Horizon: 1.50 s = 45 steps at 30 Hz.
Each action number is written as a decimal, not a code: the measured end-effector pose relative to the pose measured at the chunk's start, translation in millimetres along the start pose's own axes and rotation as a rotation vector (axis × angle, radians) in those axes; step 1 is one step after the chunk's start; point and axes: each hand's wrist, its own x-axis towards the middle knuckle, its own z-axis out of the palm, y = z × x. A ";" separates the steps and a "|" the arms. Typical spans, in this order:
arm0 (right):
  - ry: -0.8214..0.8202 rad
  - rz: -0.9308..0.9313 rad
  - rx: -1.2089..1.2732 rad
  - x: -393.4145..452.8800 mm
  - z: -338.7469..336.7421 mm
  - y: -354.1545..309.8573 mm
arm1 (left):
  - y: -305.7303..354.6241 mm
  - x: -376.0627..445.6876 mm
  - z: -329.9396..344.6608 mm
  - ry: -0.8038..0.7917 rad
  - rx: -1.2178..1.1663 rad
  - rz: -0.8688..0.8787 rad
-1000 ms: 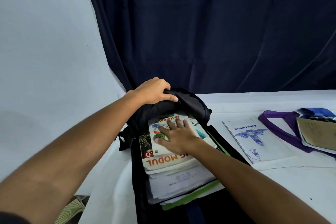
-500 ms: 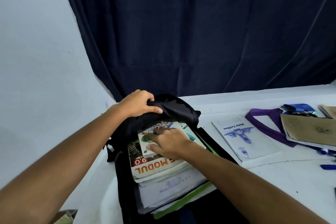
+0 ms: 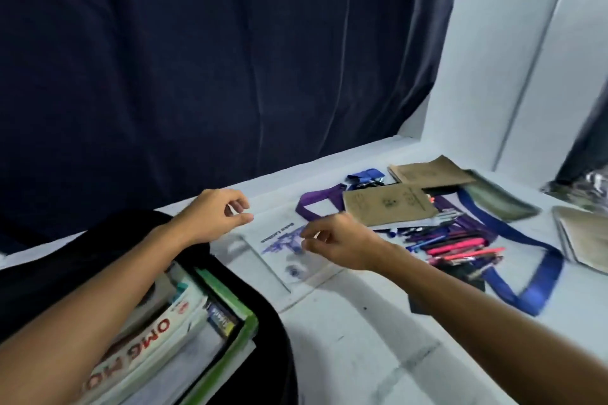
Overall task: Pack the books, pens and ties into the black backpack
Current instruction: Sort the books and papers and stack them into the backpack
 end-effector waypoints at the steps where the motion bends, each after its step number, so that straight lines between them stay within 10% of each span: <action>1: 0.022 0.043 -0.005 -9.0 -14.2 17.5 | 17.8 14.2 14.4 -0.024 -0.010 0.024; 21: 0.272 0.722 0.273 -40.9 -117.7 306.3 | 156.5 174.9 224.6 -0.092 -0.148 -0.371; 34: 0.221 0.920 0.314 0.6 -95.1 327.2 | 154.7 197.6 245.1 0.060 -0.365 -0.665; 45: 0.202 0.846 0.942 -0.8 -133.4 302.1 | 156.2 199.4 230.2 0.166 -0.696 -0.756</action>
